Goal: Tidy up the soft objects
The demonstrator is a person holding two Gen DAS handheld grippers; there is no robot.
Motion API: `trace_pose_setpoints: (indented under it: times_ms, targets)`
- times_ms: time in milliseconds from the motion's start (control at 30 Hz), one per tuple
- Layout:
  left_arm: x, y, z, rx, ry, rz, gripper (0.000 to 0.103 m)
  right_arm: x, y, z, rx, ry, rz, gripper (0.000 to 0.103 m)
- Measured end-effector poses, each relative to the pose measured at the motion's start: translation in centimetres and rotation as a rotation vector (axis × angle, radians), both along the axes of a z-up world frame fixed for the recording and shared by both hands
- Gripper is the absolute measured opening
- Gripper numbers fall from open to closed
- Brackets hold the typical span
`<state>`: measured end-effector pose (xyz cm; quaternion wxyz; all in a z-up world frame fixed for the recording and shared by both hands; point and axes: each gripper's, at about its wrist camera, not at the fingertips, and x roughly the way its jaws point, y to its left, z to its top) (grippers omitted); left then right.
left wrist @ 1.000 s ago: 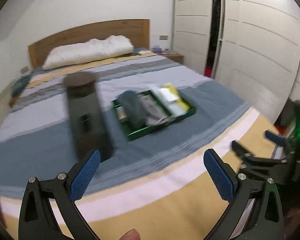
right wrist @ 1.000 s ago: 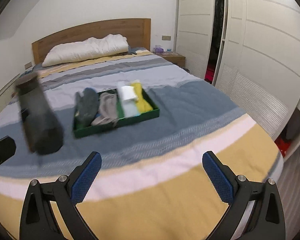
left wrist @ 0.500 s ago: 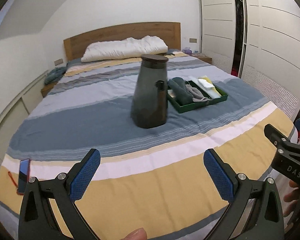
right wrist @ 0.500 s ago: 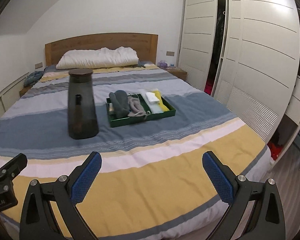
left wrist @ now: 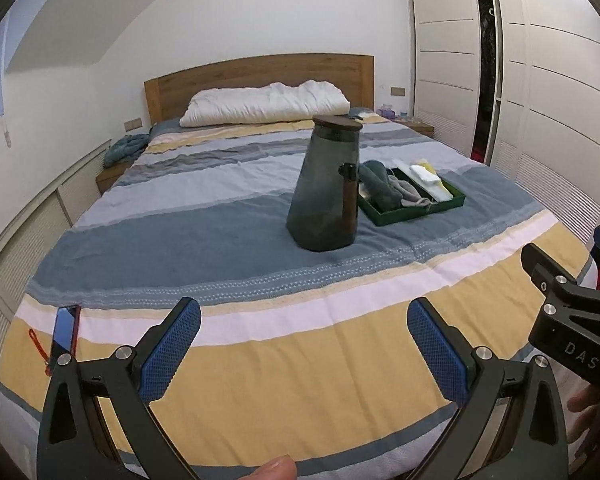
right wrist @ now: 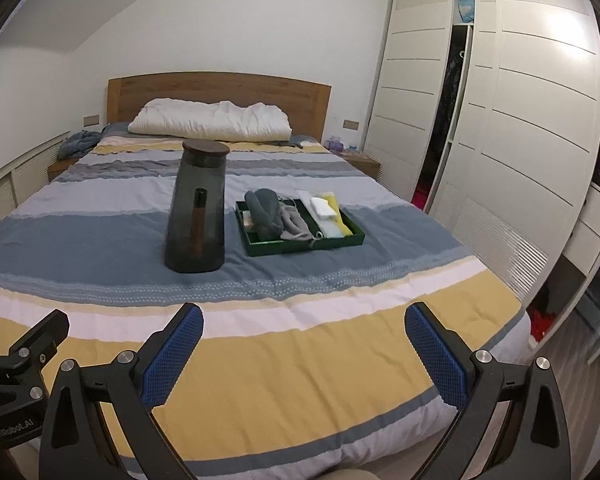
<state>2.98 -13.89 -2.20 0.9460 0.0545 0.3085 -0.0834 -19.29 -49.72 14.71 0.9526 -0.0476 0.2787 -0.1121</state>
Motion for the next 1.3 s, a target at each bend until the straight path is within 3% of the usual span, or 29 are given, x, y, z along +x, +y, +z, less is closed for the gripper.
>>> trace_pose_setpoints:
  times_ms: [1300]
  targets:
    - [0.7,0.6,0.0,0.048,-0.029,-0.038,0.101,3.2,0.7,-1.5,-0.013,-0.003,0.001,0.103]
